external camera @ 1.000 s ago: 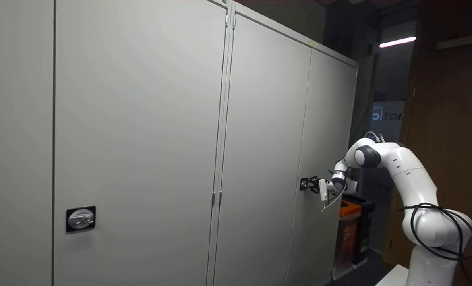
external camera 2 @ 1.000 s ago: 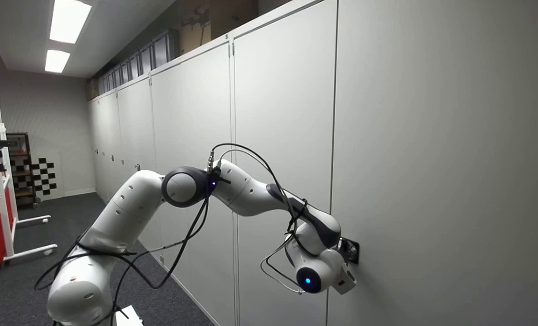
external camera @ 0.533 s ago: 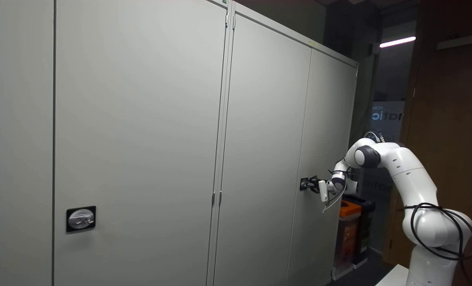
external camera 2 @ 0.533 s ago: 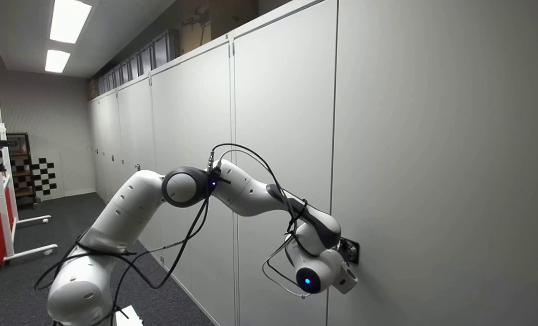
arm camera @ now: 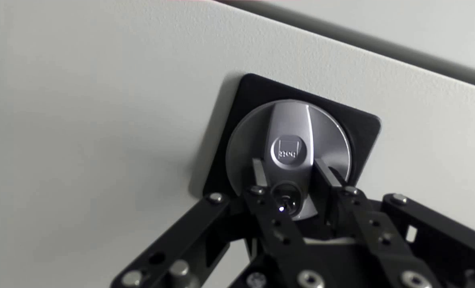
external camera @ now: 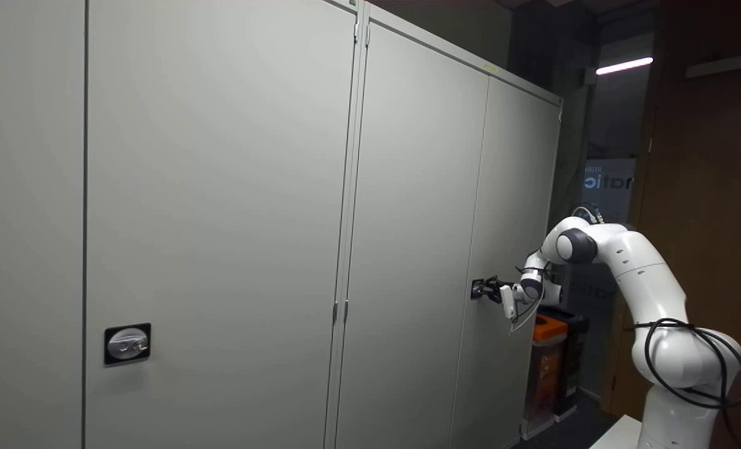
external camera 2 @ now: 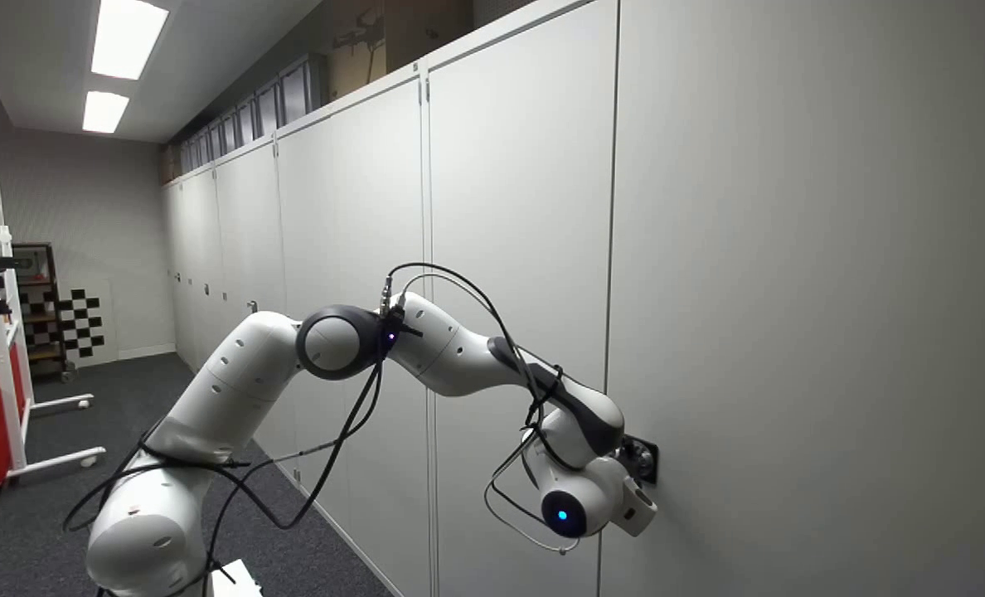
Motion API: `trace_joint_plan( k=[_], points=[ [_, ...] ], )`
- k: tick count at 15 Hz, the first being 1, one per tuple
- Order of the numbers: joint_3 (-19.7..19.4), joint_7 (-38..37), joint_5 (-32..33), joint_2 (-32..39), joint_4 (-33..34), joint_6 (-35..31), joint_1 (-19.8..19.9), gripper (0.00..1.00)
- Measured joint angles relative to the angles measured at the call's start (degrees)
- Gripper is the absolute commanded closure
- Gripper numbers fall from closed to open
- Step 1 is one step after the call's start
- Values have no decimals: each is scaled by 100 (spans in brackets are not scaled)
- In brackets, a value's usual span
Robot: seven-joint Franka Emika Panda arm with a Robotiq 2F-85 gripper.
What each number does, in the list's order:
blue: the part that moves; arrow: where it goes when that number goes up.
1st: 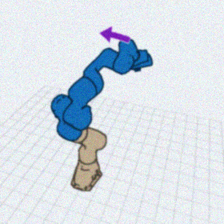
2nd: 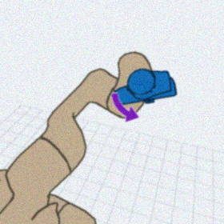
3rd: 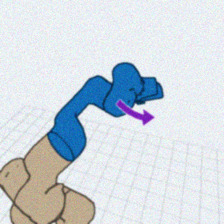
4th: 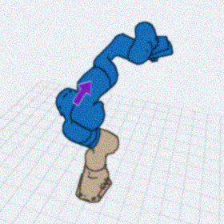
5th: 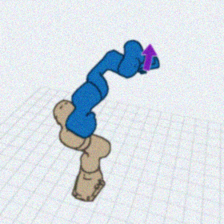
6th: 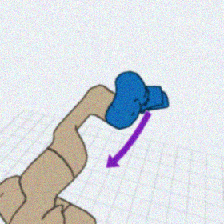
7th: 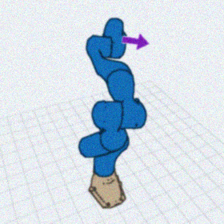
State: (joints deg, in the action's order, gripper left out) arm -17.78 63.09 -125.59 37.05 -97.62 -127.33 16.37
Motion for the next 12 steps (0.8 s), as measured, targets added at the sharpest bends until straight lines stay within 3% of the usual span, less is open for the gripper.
trace_joint_plan(
  k=[12],
  points=[
    [12, 916, -197, 10, -16, 3, 0, 92]
  ],
)
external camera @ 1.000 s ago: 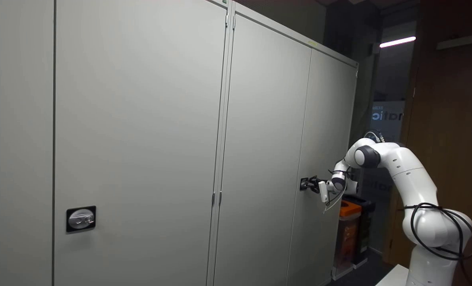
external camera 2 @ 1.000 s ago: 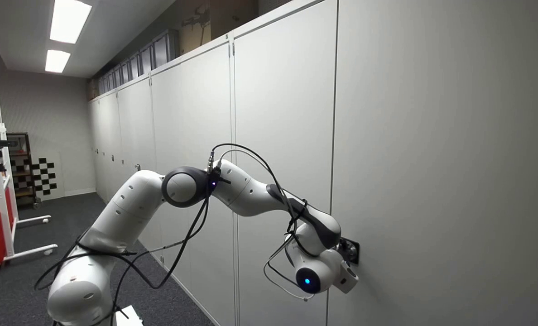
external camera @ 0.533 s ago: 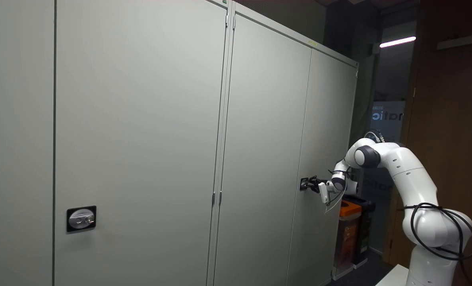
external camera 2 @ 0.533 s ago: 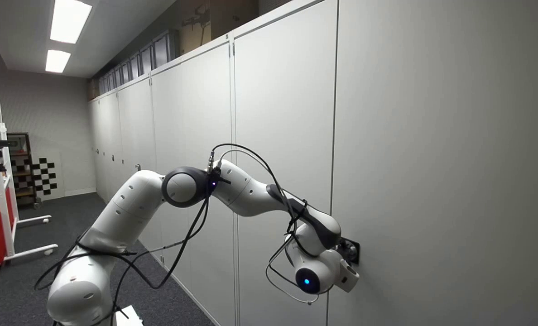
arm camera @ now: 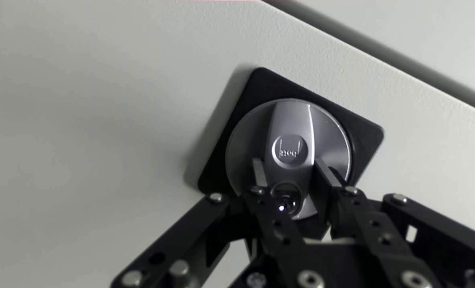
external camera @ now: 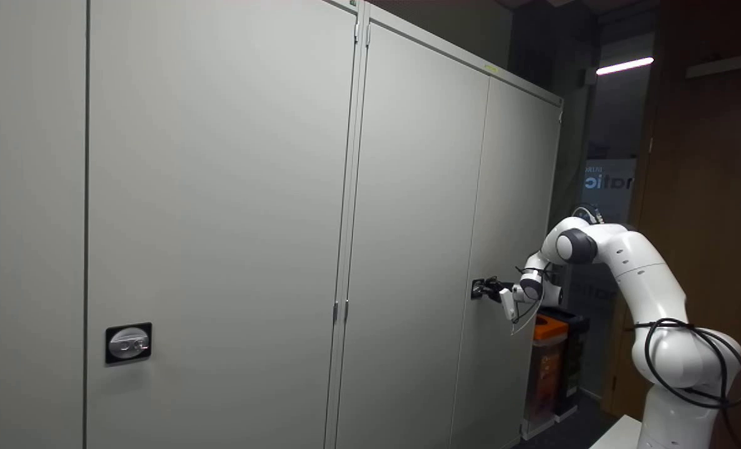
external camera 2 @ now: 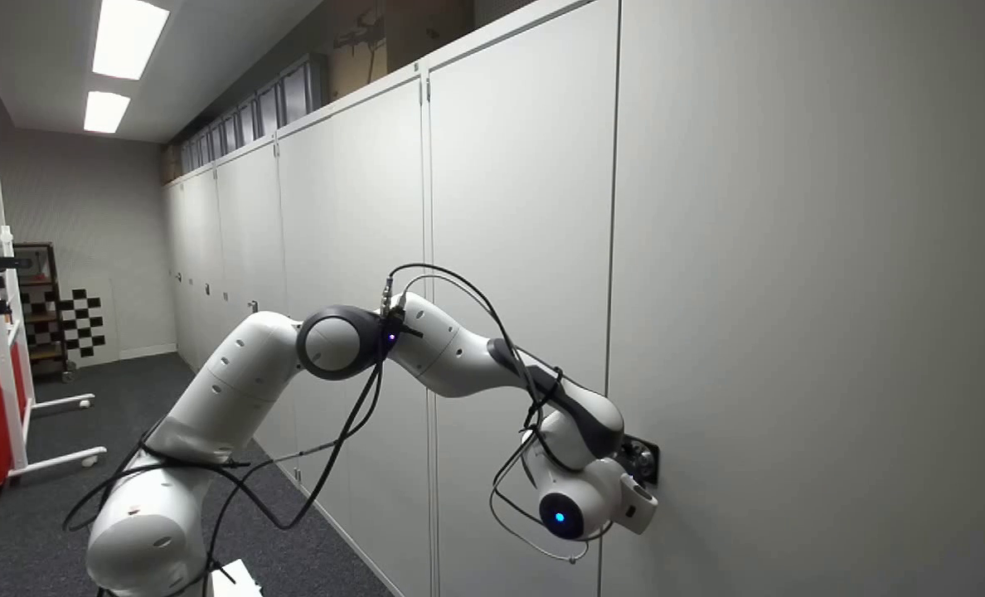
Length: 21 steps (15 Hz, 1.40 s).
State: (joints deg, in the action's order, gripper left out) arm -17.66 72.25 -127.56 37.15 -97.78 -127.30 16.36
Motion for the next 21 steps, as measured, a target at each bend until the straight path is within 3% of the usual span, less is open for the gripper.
trace_joint_plan(
  k=[21],
  points=[
    [-2, 1505, -617, 129, -83, 486, 37, 92]
  ],
)
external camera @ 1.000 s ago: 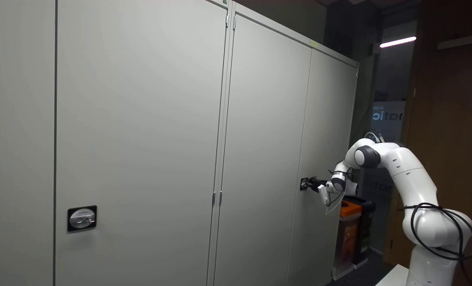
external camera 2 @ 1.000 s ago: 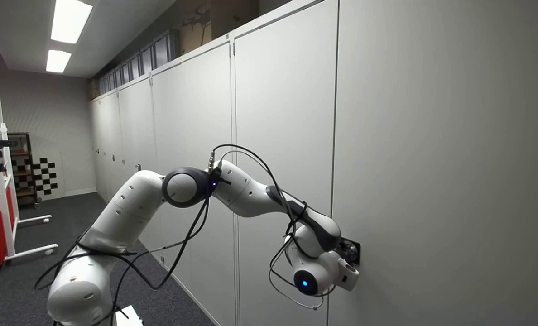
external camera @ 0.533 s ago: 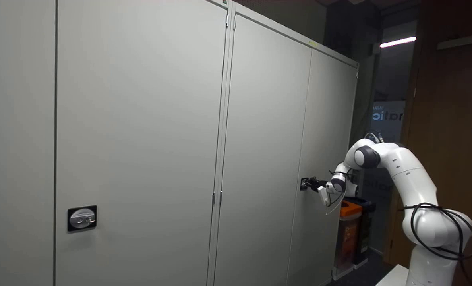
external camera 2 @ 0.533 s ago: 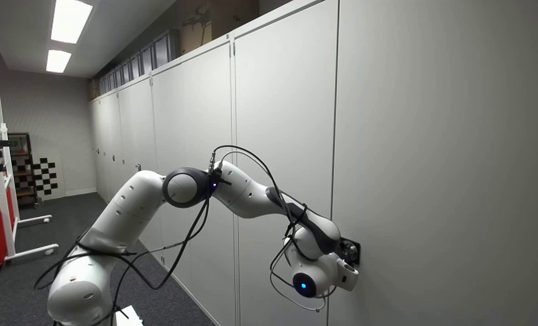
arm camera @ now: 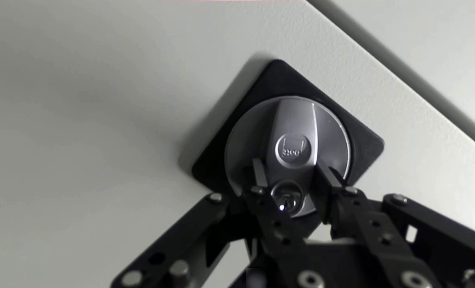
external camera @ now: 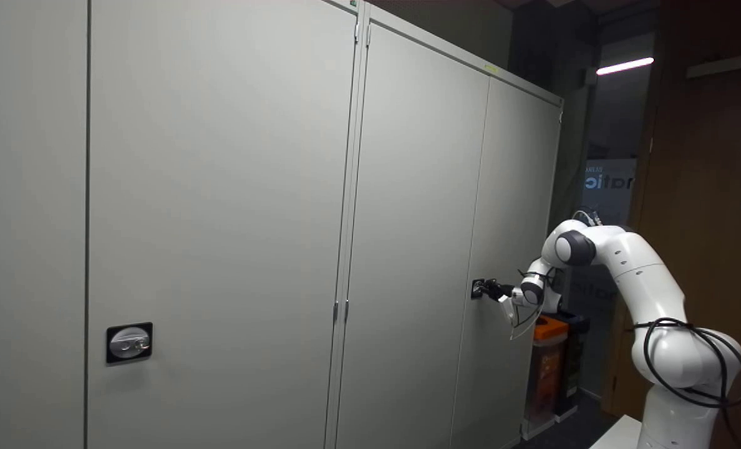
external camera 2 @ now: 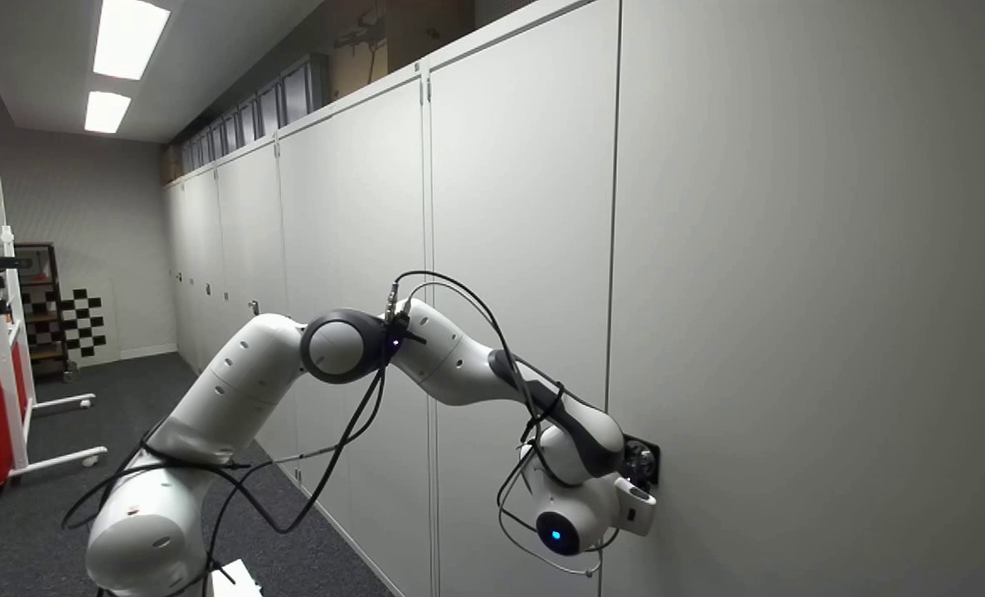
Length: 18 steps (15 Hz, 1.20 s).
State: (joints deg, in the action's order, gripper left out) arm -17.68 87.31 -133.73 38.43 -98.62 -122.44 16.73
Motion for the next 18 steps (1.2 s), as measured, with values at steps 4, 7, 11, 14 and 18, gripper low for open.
trace_joint_plan(
  k=[4, 7, 11, 14, 18],
  points=[
    [1, 190, -61, 1, -20, 33, -1, 92],
    [1, 329, -96, 3, -32, 60, -1, 92],
    [3, 571, -177, 12, -54, 113, -1, 92],
    [4, 685, -207, 16, -63, 133, -1, 92],
    [1, 935, -239, 29, -76, 205, 4, 92]
  ],
)
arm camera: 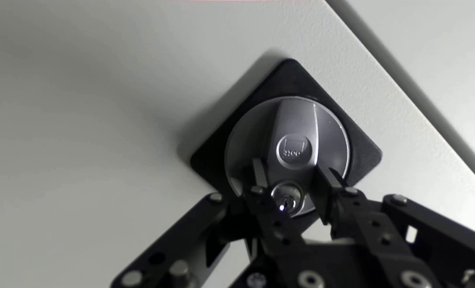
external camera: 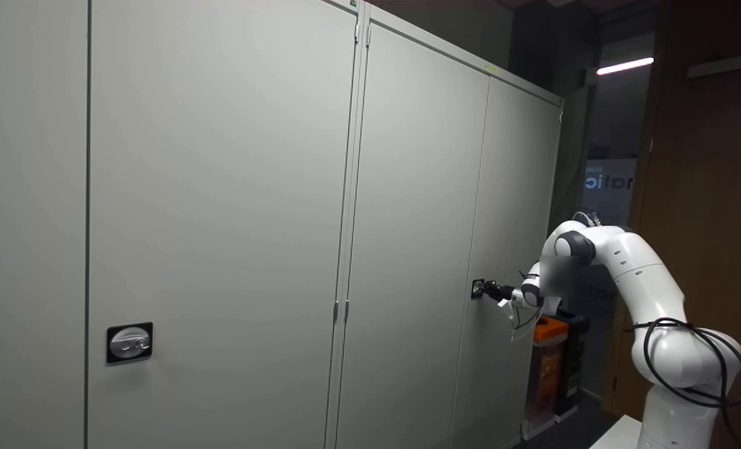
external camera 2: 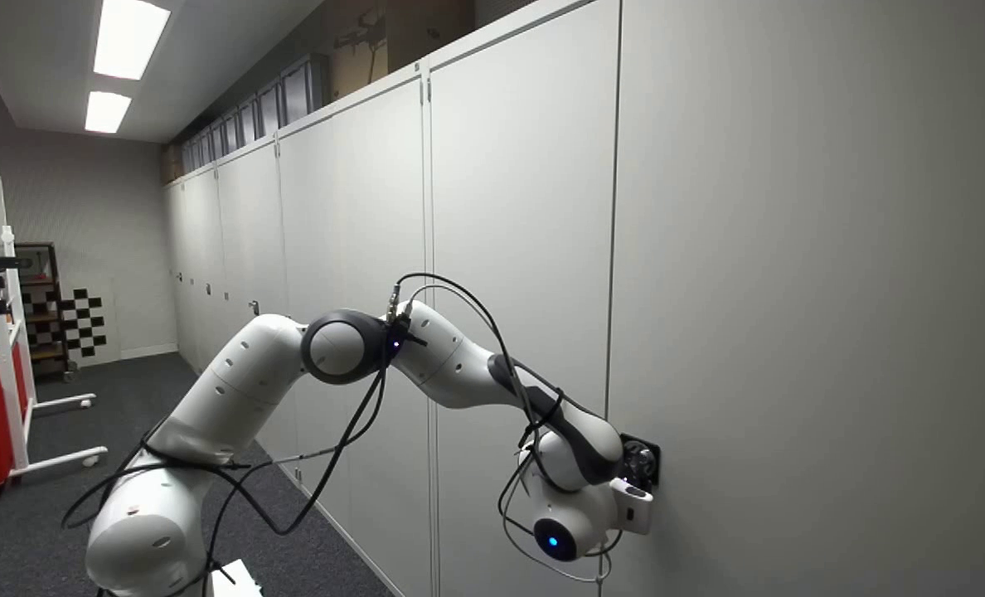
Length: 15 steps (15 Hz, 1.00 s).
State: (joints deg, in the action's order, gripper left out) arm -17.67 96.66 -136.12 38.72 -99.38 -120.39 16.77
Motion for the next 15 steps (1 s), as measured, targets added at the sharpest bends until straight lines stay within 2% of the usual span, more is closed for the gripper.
trace_joint_plan(
  k=[15],
  points=[
    [-4, 926, -38, 97, -9, 409, 78, 92]
  ],
)
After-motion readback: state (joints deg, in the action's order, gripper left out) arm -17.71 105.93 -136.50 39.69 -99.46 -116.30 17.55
